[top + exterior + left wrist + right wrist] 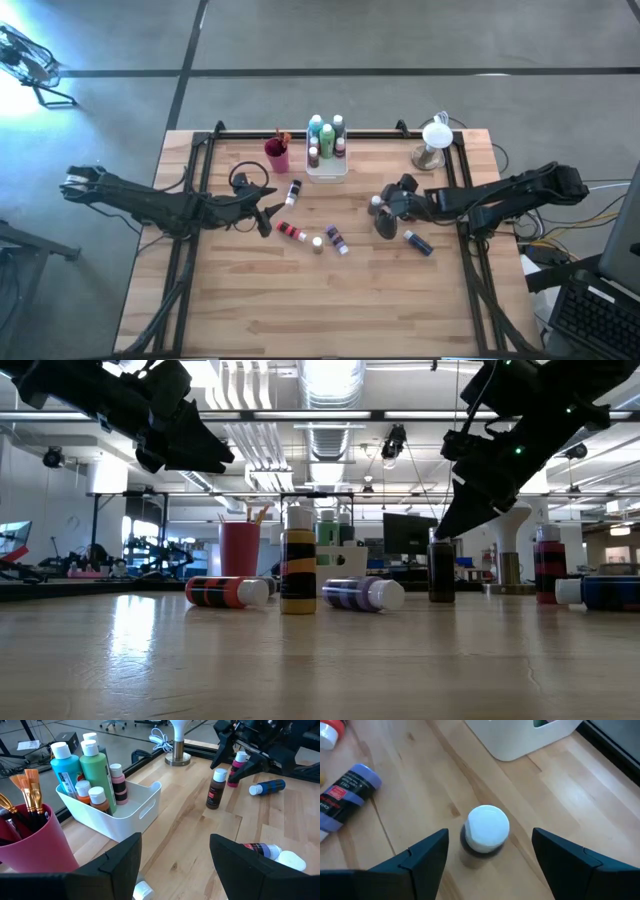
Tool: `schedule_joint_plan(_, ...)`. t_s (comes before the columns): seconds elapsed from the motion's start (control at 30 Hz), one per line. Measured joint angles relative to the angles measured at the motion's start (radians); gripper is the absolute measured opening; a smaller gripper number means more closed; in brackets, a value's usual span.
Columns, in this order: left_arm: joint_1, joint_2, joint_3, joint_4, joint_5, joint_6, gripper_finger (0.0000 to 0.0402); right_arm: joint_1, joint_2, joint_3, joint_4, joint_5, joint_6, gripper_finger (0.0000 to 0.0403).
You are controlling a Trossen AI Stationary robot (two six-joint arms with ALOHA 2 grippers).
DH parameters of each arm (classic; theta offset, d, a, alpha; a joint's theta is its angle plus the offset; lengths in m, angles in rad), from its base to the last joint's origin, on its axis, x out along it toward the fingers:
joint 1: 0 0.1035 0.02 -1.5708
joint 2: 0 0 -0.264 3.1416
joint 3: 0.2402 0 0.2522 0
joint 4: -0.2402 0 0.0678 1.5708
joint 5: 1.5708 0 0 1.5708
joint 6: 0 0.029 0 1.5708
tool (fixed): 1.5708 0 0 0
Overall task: Pick & Place Paint Supplies
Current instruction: Put the dark brown bottle paint into the white bin
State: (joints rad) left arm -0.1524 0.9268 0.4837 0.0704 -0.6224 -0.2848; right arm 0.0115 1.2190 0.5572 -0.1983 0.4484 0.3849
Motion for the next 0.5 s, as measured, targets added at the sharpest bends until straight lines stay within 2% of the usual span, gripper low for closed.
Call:
schedule_joint_plan(0.33, 0.000, 0.000, 0.000, 0.000, 0.000, 0.001, 0.0239, -0.022, 0.000, -0.065, 0.143, -0.001, 0.008, 0.0258)
schedule_joint_plan(0.5, 0.000, 0.000, 0.000, 0.000, -0.001, 0.002, 0.0239, -0.023, 0.000, -0.070, 0.160, -0.002, 0.012, 0.0263)
